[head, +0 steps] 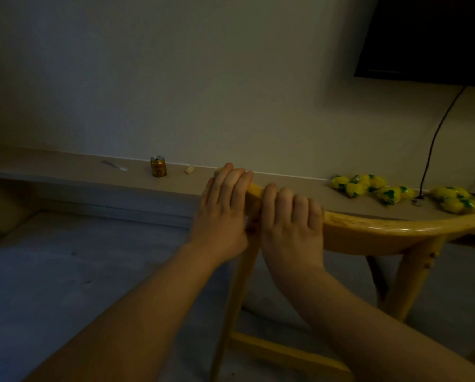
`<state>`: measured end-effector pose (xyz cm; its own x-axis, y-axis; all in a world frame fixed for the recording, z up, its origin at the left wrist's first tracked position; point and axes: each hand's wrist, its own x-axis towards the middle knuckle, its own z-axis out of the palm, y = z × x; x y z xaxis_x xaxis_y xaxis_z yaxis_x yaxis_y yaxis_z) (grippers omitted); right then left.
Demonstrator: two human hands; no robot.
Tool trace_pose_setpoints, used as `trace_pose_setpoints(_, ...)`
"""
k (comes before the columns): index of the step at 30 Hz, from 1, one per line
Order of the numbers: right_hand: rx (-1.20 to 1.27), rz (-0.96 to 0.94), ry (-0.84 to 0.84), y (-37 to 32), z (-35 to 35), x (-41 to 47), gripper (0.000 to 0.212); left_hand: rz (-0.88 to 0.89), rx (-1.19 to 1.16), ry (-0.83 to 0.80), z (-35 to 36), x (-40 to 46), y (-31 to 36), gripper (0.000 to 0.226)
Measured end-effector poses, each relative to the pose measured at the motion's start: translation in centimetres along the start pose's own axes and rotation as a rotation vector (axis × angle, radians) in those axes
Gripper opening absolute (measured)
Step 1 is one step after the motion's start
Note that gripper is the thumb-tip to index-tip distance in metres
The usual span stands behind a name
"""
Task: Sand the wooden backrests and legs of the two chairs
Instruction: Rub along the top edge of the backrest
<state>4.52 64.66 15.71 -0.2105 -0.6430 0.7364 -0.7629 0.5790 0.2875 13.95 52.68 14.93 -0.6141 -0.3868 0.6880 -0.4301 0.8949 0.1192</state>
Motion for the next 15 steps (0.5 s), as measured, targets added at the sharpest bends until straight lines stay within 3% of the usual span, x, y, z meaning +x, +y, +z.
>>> trace_pose_setpoints(6,0.041,-0.156,0.06,5.1,0.8,-1.9,0.055,0.043,0.035,-0.015,0.1,0.2,-0.4,0.095)
trace_pose_setpoints(11,0.042,-0.176,-0.009,12.0,1.5,-4.8,0.056,0.035,0.014,0.006,0.3,0.0,-0.3,0.095)
trace_pose_setpoints(15,0.019,-0.071,-0.022,10.8,1.4,-4.8,0.058,0.019,0.013,0.038,0.6,0.1,-0.1,0.093)
